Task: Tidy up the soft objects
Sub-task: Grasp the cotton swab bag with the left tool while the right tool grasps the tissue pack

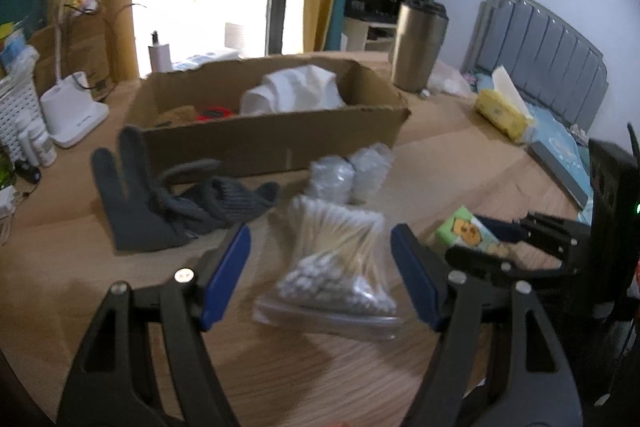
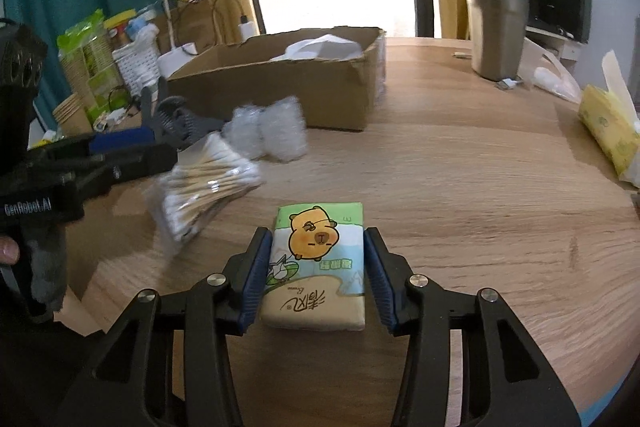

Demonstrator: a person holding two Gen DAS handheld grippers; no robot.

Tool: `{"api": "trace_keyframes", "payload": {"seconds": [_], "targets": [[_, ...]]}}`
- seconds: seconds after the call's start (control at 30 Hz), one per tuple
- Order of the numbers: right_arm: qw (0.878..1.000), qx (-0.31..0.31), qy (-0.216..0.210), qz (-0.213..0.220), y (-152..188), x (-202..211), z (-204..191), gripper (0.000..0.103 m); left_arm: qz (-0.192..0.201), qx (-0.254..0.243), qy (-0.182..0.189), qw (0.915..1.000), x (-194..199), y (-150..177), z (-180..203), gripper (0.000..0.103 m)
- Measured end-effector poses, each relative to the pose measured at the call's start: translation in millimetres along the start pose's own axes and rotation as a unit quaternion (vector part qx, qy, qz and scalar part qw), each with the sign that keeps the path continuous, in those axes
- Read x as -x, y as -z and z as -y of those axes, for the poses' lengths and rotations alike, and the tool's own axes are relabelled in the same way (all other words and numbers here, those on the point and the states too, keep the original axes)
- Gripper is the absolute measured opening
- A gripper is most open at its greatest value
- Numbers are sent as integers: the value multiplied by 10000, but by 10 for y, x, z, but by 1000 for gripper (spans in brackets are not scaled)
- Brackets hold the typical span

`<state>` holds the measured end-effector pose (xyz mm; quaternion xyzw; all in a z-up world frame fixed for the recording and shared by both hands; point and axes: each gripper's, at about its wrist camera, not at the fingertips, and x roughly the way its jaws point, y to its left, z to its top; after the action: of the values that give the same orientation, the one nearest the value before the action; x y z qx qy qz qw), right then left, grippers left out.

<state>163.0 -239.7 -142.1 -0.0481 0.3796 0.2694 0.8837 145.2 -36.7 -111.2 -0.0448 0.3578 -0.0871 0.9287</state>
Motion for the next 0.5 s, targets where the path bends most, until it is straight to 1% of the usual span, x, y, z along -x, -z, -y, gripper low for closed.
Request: {"api": "trace_keyframes", "payload": {"seconds": [0.17, 0.23, 0.3, 0.4, 0.5], "targets": [[9998, -179, 68, 64, 0, 6, 185, 49, -196, -194, 49, 9996, -145, -3, 145, 74], [9997, -165, 162, 87, 5, 7, 229, 49, -297, -250, 38, 9992, -215, -13, 177, 74], [9997, -200, 94, 79, -4, 17, 281, 49, -427, -305, 0, 9986, -296, -13, 202, 74], [9995, -281, 104, 123, -4, 26, 325, 49, -593, -380, 15, 9975, -388, 9, 233, 74], [9994, -297, 100, 125, -14, 19, 328, 49, -647, -404, 39, 9971, -428, 29, 238, 74]]}}
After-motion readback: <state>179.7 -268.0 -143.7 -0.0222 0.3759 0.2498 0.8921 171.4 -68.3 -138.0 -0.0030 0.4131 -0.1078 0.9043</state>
